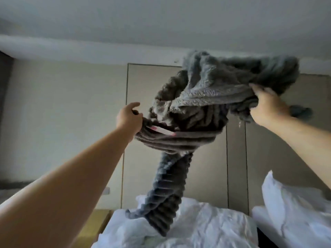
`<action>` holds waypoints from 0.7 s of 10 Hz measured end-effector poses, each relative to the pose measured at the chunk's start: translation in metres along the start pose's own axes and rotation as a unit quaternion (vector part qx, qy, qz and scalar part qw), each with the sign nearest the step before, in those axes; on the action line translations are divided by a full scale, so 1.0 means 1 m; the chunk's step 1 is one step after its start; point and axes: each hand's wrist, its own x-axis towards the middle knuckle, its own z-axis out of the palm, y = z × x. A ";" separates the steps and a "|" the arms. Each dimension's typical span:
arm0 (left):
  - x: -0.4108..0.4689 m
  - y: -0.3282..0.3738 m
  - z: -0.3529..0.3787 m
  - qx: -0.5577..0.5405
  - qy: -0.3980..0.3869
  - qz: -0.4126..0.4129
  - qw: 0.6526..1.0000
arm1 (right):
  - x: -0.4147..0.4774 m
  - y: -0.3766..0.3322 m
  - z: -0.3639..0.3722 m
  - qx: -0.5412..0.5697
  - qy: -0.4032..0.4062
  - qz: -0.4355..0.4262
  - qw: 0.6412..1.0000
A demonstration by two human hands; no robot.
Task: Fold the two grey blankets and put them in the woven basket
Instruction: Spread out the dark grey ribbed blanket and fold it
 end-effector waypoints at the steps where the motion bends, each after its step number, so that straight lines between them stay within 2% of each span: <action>1: -0.032 -0.026 -0.005 0.026 0.002 -0.004 1.000 | -0.050 0.025 0.019 0.003 -0.099 -0.018 0.995; 2: -0.083 -0.076 -0.003 0.067 -0.034 -0.047 0.996 | -0.135 0.049 0.046 -0.026 -0.282 -0.001 0.959; 3: -0.161 -0.141 -0.007 0.125 -0.089 -0.125 0.980 | -0.249 0.073 0.070 -0.069 -0.440 0.065 0.893; 4: -0.258 -0.205 -0.027 0.203 -0.149 -0.213 0.944 | -0.378 0.093 0.081 -0.155 -0.552 0.109 0.812; 5: -0.363 -0.253 -0.057 0.242 -0.189 -0.312 0.899 | -0.506 0.106 0.062 -0.185 -0.648 0.130 0.727; 6: -0.456 -0.282 -0.091 0.266 -0.232 -0.403 0.845 | -0.618 0.119 0.025 -0.154 -0.713 0.166 0.664; 7: -0.514 -0.284 -0.116 0.308 -0.304 -0.458 0.776 | -0.669 0.111 -0.016 -0.139 -0.770 0.212 0.586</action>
